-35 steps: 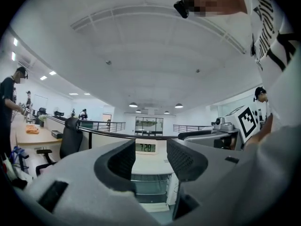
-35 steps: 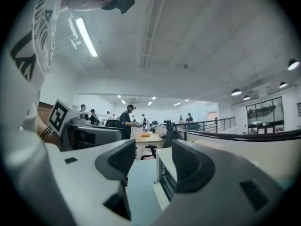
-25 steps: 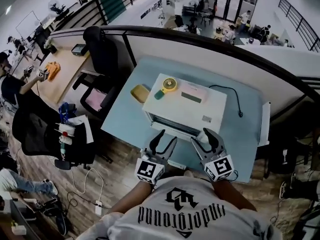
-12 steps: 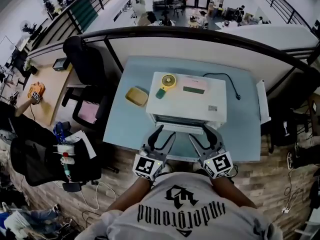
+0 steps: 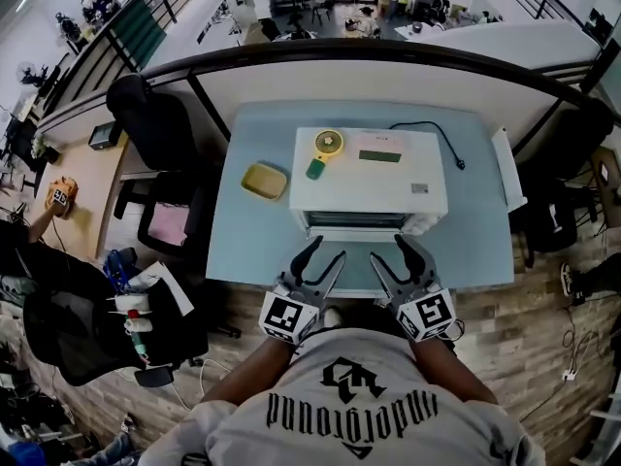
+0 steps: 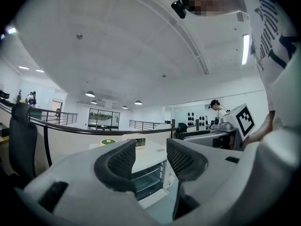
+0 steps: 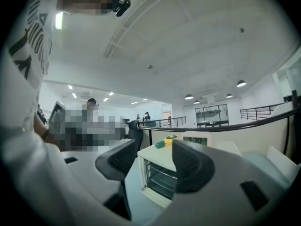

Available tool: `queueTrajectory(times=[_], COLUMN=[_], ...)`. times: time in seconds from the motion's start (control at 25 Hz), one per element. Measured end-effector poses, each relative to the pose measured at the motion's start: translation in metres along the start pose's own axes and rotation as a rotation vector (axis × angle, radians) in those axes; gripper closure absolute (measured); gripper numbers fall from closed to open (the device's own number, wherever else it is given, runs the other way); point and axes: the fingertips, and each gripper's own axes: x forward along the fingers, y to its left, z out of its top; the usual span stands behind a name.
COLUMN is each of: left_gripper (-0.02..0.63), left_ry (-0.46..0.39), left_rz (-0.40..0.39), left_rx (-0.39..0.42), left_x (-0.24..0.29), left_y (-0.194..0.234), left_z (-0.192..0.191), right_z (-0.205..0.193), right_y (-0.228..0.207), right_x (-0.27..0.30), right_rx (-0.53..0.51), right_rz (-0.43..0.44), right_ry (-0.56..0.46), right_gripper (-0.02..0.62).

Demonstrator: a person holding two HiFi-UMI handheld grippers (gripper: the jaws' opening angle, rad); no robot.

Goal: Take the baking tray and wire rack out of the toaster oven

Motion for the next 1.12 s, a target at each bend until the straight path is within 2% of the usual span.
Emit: queueTrajectory(times=[0.32,0.68,0.88,1.12], left_gripper=[0.391,0.392,0.391,0.393], left_ry=[0.019,0.053,0.09,0.119], left_rz=[-0.041,-0.041,-0.05,-0.028], left_rx=[-0.038,-0.104,-0.2,-0.4], left_x=[0.016,0.037,0.05,0.067], left_y=[0.004,0.012,0.014,0.025], left_z=[-0.014,-0.047,-0.074,-0.116], right_z=[-0.017,-0.061,-0.081,-0.111], right_y=[-0.009,-0.035,-0.051,-0.069], right_x=[0.008,0.023,0.032,0.047], right_rx=[0.029,0.179,0.298,0.436], right_rz=[-0.022,-0.031,-0.033,-0.033], right_ry=[0.022,0.054,0.056,0.062], right_gripper=[0.356,0.359,0.367,0.37])
